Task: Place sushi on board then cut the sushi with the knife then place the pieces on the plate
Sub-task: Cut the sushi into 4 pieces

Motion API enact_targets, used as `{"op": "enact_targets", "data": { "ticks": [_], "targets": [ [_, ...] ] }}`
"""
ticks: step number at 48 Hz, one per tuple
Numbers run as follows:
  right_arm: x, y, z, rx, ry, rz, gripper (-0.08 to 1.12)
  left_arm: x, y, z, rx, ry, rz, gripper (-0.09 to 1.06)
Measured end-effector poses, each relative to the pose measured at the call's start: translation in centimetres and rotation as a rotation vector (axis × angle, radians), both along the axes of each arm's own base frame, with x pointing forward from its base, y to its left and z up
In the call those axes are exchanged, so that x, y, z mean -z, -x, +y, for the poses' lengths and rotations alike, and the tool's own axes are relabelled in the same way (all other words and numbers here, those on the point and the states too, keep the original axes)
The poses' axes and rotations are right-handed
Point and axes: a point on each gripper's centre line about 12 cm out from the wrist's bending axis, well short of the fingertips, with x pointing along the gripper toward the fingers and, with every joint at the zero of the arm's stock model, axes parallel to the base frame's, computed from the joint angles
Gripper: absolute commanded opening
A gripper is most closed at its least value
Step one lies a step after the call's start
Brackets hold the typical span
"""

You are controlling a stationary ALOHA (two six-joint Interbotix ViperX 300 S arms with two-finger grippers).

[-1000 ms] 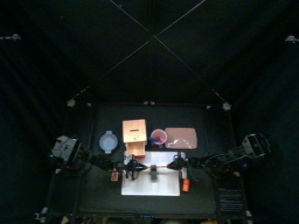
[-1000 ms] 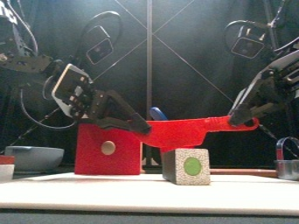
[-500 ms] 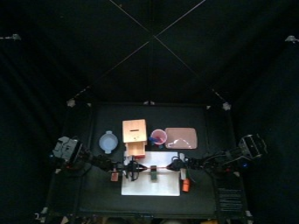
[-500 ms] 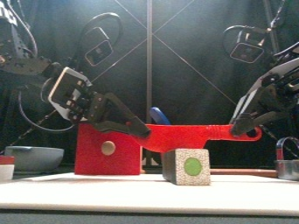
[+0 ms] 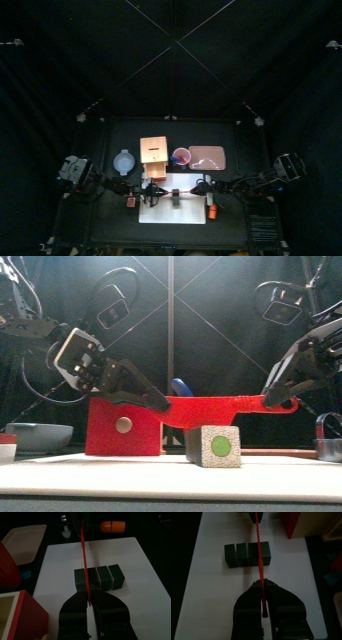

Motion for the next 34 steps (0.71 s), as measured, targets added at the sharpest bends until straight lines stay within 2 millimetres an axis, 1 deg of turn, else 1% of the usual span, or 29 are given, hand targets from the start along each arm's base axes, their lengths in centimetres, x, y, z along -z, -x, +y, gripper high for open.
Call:
{"op": "enact_targets", "data": {
  "ticks": [20, 34],
  "targets": [
    [0.14, -0.16, -0.53, 0.009, 0.006, 0.012, 0.32, 0.26, 0.07, 0.26, -0.007, -0.003, 0.009, 0.37],
    [0.12, -0.2, -0.5, 0.009, 0.0, 0.017, 0.32, 0.31, 0.09, 0.25, -0.007, 0.002, 0.014, 0.37]
  ]
}}
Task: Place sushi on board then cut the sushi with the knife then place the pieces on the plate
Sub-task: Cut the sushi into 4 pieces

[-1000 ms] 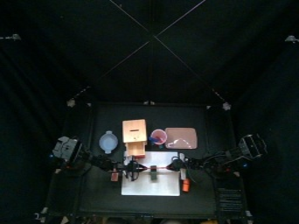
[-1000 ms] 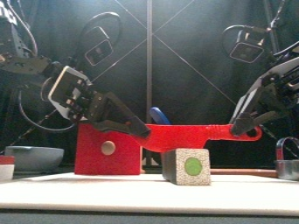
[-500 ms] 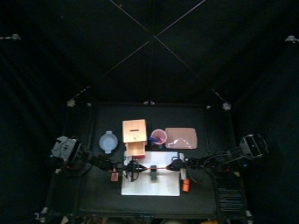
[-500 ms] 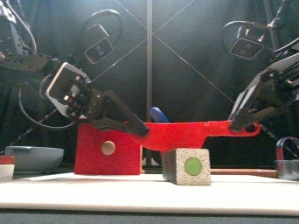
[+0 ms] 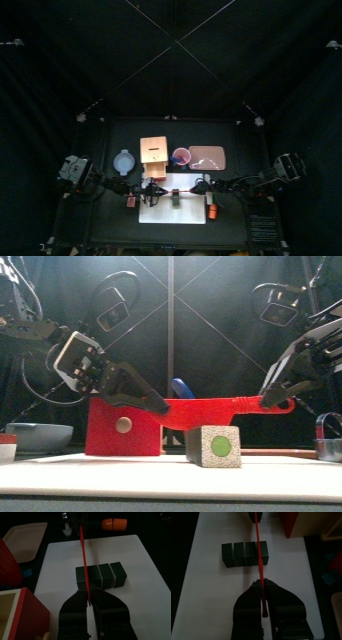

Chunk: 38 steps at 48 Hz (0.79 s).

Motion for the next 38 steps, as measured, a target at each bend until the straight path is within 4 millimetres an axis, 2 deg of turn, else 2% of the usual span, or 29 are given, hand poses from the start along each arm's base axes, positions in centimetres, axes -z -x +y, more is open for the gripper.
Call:
{"op": "enact_targets", "data": {
  "ticks": [38],
  "targets": [
    [-0.21, -0.09, 0.1, -0.003, -0.005, -0.004, 0.32, -0.22, 0.13, -0.29, 0.003, 0.013, 0.018, 0.37]
  ]
}}
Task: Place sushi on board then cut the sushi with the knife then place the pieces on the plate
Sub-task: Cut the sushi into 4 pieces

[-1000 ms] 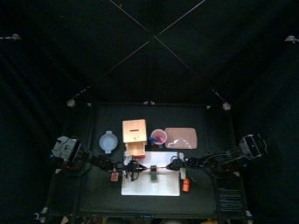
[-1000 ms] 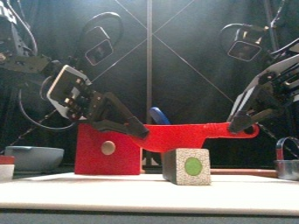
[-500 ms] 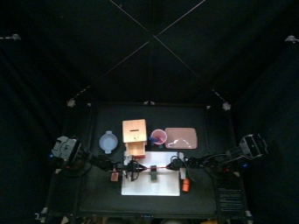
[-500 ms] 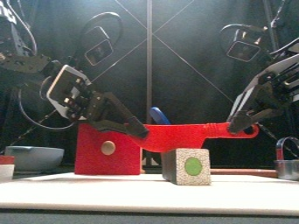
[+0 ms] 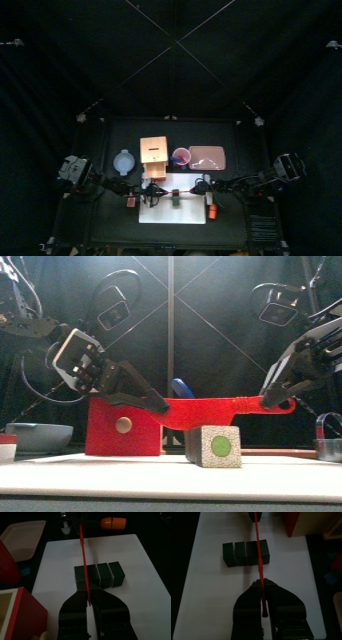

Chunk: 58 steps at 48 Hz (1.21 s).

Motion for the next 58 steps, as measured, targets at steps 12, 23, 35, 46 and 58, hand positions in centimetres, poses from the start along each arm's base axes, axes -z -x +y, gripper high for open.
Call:
{"op": "enact_targets", "data": {
  "ticks": [12, 23, 35, 46, 58],
  "targets": [
    [-0.2, 0.0, 0.0, -0.002, -0.002, -0.007, 0.32, -0.3, 0.0, -0.2, 0.004, 0.003, -0.007, 0.37],
    [0.0, 0.1, 0.0, -0.004, 0.001, 0.001, 0.32, 0.0, 0.0, -0.2, 0.003, 0.001, -0.001, 0.37],
    [0.5, 0.0, 0.0, -0.001, 0.004, 0.019, 0.32, 0.3, -0.2, -0.2, 0.003, -0.003, 0.006, 0.37],
    [1.0, -0.1, 0.0, 0.003, 0.006, 0.035, 0.32, 0.9, -0.2, -0.2, 0.001, -0.002, 0.021, 0.37],
    [2.5, -0.4, 0.0, 0.007, 0.014, 0.087, 0.32, 2.4, -0.1, -0.1, -0.011, -0.002, 0.07, 0.37]
  ]
}}
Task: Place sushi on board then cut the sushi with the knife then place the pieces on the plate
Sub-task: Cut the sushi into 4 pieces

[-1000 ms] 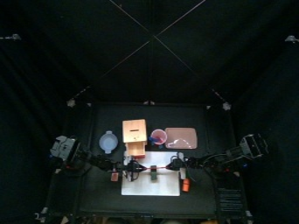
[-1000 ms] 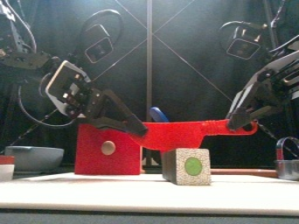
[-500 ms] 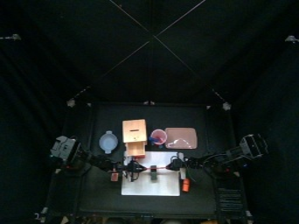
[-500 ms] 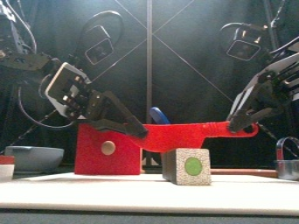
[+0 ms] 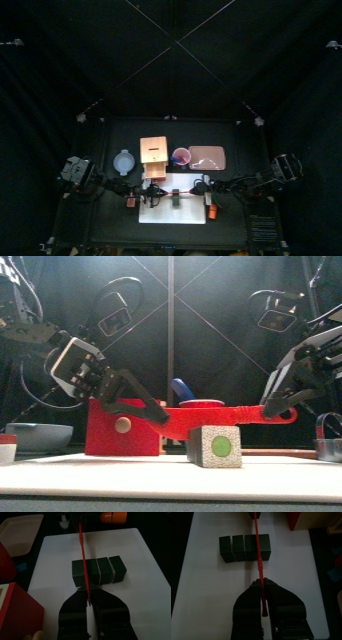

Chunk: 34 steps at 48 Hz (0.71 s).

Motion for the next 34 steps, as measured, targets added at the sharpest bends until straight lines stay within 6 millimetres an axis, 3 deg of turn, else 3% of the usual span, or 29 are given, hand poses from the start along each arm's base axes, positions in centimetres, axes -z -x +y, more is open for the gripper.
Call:
{"op": "enact_targets", "data": {
  "ticks": [5, 18, 34],
  "targets": [
    [0.8, -0.1, 0.0, 0.006, 0.001, 0.029, 0.32, 0.5, -0.1, 0.0, -0.006, -0.001, 0.013, 0.37],
    [0.9, -0.3, 0.0, 0.005, 0.003, 0.03, 0.32, 0.5, 0.0, 0.0, 0.007, -0.023, 0.02, 0.37],
    [-2.7, 0.2, -0.1, -0.044, -0.002, -0.069, 0.32, -3.2, 0.2, 0.1, 0.04, -0.08, -0.062, 0.37]
  ]
}}
